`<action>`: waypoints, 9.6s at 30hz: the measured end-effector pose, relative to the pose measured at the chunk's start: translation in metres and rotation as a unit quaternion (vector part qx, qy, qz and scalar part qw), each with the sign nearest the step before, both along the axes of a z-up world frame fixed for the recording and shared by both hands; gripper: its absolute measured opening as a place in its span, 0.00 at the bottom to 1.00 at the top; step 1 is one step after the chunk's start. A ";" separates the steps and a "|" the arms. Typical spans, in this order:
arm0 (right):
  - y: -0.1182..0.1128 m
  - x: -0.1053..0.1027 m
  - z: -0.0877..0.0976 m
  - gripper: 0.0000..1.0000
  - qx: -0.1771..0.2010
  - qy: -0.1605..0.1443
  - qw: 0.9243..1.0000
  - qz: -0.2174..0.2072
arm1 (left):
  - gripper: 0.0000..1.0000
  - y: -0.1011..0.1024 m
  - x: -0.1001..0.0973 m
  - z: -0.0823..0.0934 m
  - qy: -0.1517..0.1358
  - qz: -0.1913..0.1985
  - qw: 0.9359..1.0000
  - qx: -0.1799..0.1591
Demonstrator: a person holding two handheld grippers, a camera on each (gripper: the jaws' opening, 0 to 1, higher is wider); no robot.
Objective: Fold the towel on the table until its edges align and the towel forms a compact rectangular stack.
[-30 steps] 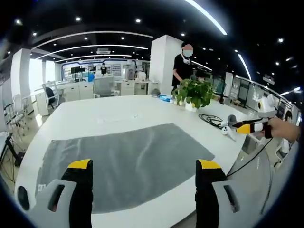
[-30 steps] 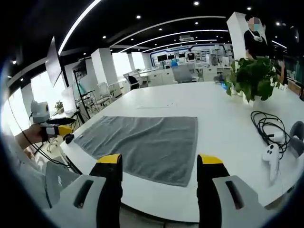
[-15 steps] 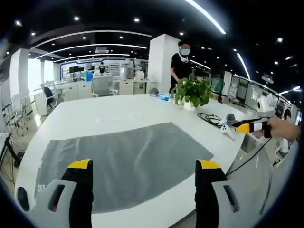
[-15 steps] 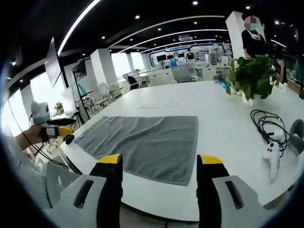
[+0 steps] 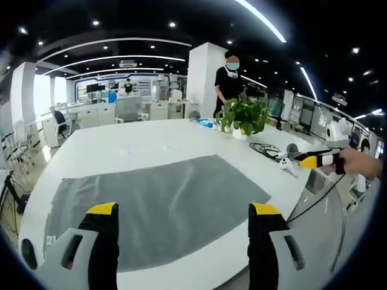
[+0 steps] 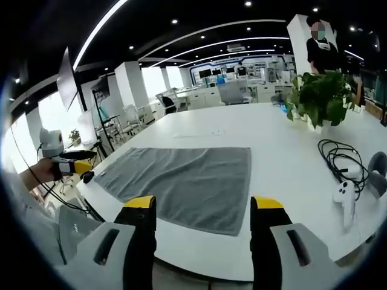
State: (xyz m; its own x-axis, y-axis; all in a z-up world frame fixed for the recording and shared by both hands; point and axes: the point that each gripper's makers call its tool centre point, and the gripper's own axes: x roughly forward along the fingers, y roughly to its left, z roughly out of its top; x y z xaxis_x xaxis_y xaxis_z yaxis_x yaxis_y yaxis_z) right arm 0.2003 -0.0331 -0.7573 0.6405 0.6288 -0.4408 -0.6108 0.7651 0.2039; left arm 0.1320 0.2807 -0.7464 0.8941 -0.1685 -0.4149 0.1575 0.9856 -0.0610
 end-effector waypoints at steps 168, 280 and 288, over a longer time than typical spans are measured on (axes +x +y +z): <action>0.045 0.238 -0.007 0.44 -0.041 -0.018 0.992 0.122 | 0.51 -0.305 0.111 -0.095 0.057 -0.393 0.910 0.115; 0.031 0.300 -0.100 0.01 -0.115 0.042 0.989 0.079 | 0.07 -0.369 0.127 -0.098 0.046 -0.410 0.911 -0.016; 0.016 0.307 -0.085 0.01 -0.116 0.025 0.991 0.062 | 0.07 -0.380 0.133 -0.067 0.013 -0.417 0.909 -0.020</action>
